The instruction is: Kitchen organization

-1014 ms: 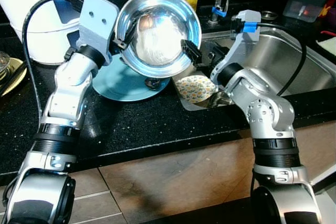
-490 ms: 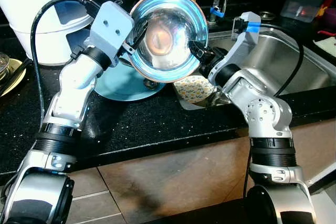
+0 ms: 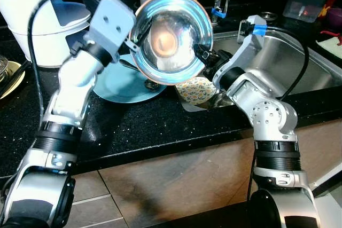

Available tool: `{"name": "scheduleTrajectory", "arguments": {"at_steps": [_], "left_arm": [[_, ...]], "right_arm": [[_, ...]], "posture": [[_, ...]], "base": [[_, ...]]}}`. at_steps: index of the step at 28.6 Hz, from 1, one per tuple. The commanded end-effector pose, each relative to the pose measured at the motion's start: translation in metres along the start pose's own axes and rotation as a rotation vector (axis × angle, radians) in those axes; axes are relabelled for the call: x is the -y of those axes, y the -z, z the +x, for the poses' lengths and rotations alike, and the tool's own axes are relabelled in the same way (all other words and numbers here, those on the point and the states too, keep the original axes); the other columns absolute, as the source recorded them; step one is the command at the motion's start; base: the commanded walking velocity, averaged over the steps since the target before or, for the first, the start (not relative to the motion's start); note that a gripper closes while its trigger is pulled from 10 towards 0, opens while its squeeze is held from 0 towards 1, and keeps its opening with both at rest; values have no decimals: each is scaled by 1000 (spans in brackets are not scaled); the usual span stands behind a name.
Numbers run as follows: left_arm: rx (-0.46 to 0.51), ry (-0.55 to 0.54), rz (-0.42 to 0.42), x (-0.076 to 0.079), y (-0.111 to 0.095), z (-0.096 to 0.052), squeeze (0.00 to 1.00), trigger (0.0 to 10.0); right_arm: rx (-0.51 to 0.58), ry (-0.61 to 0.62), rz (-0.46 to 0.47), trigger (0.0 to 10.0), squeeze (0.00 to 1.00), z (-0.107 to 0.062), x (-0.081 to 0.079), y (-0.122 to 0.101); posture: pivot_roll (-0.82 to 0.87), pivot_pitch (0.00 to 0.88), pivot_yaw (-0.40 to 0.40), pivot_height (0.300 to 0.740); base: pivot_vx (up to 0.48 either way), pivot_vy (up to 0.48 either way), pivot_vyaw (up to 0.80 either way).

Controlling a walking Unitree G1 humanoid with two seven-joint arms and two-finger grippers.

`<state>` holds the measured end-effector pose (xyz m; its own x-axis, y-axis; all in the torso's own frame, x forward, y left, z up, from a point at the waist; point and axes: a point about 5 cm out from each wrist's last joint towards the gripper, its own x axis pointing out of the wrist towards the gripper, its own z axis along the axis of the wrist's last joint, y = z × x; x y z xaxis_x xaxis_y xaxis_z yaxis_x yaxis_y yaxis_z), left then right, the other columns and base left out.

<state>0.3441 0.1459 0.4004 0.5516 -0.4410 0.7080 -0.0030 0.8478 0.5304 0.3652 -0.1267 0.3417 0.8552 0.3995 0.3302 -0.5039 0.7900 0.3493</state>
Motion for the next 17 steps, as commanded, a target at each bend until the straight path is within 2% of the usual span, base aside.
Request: {"name": "scheduleTrajectory", "arguments": {"at_steps": [1,3,5,6,7,11,12,13,15,17], "left_arm": [[5,-9,-53,-1,-1,1,1000,10000],[0,-10,-121,0,-1,1,1000,10000],[4,-4,-146,1,-1,1,1000,10000],[15,15,-201,2,-3,2,0,10000],[15,15,-201,2,-3,2,0,10000],[132,-3,-568,1,-21,5,0,10000],[132,-3,-568,1,-21,5,0,10000],[159,7,-658,1,-25,5,0,10000],[196,47,-779,4,-33,4,0,10000],[204,109,-823,10,-37,3,0,10000]], "right_arm": [[35,-8,19,0,0,0,-2,-7],[39,1,20,0,0,0,-1,-7],[43,8,21,0,0,-1,0,-8],[56,32,23,0,0,-1,3,-9],[56,32,23,0,0,-1,3,-9],[132,194,35,0,0,-2,24,-19],[132,194,35,0,0,-2,24,-19],[152,235,29,0,0,-3,30,-22],[192,305,18,0,0,-5,40,-27],[244,370,16,0,0,-9,53,-36]], "posture": [[8,173,28,740],[8,174,27,740],[8,174,27,740],[8,174,27,740],[8,174,27,740],[9,163,24,740],[9,163,24,740],[9,163,24,740],[8,159,22,740],[8,159,22,740]], "base": [[0,0,0],[0,0,0],[0,0,0],[0,0,0],[0,0,0],[0,0,0],[0,0,0],[0,0,0],[0,0,0],[0,0,0]]}}
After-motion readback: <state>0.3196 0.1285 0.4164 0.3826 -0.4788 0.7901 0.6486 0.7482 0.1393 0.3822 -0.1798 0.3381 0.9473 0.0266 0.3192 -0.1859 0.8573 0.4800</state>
